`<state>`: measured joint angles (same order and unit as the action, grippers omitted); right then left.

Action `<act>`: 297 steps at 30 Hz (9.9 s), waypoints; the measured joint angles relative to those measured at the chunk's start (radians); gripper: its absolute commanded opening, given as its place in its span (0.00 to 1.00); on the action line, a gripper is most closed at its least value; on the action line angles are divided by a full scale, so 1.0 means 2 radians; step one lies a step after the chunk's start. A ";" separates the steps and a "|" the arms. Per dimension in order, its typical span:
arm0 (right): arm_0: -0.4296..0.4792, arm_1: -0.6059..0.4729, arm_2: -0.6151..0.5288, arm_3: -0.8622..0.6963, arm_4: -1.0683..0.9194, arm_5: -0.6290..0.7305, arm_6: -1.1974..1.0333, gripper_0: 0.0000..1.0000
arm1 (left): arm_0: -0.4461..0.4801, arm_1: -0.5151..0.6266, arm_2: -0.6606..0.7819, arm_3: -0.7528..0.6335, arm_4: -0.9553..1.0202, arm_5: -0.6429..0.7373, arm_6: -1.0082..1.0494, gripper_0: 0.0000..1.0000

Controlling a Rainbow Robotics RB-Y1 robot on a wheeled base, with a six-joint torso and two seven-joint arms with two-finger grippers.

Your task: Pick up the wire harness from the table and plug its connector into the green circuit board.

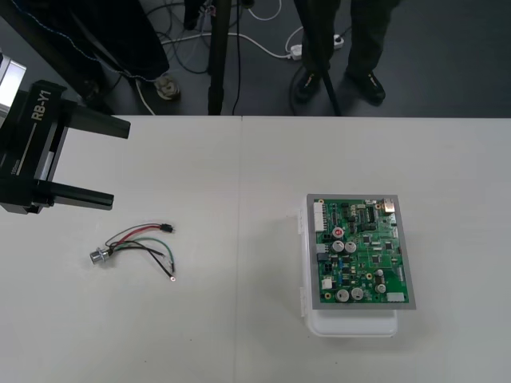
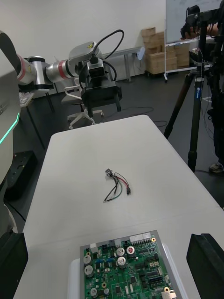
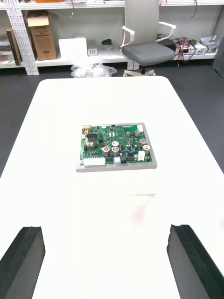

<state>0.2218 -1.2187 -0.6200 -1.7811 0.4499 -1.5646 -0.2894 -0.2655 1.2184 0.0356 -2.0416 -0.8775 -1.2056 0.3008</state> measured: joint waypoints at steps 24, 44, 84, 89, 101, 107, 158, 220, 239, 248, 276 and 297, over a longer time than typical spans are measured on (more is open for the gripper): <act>-0.020 0.108 0.062 -0.095 0.121 0.000 0.000 1.00 | 0.001 0.000 0.000 0.000 0.000 0.000 0.000 0.77; -0.023 0.110 0.066 -0.095 0.124 0.000 0.000 1.00 | 0.029 -0.035 -0.005 0.005 -0.033 0.000 0.000 0.77; -0.023 0.035 0.047 -0.029 0.073 0.000 0.000 1.00 | 0.025 0.082 -0.084 -0.139 -0.373 0.001 0.338 0.77; -0.023 0.016 0.045 -0.011 0.071 0.000 0.000 1.00 | -0.002 0.091 -0.142 -0.139 -0.404 0.001 0.456 0.77; -0.022 -0.035 0.022 0.039 0.071 0.000 0.000 1.00 | -0.105 0.099 -0.289 -0.112 -0.457 0.001 0.536 0.77; -0.022 -0.040 0.015 0.041 0.068 0.000 0.000 1.00 | -0.164 0.098 -0.364 -0.076 -0.484 0.001 0.536 0.77; -0.022 -0.040 0.014 0.014 0.016 0.000 0.000 1.00 | -0.230 -0.072 -0.503 0.201 -0.633 -0.063 0.479 0.77; -0.022 -0.040 0.014 0.014 0.016 0.000 0.000 1.00 | -0.215 -0.134 -0.536 0.257 -0.734 -0.063 0.457 0.00; -0.022 -0.040 0.014 0.014 0.016 0.000 0.000 1.00 | -0.214 -0.144 -0.527 0.275 -0.735 -0.063 0.457 0.00; -0.022 -0.040 0.014 0.014 0.016 0.000 0.000 1.00 | -0.214 -0.141 -0.497 0.266 -0.703 -0.060 0.454 0.00; -0.022 -0.040 0.014 0.013 0.016 0.000 0.000 1.00 | -0.044 -0.063 -0.209 -0.011 -0.654 -0.041 0.454 0.00; -0.022 -0.040 0.014 0.013 0.016 0.000 0.000 1.00 | 0.055 -0.265 -0.024 -0.190 -0.685 -0.080 0.454 0.00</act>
<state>0.1775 -1.2984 -0.5919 -1.7558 0.4822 -1.5648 -0.2895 -0.1557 0.6886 -0.0115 -2.4213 -2.2477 -1.3665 1.2092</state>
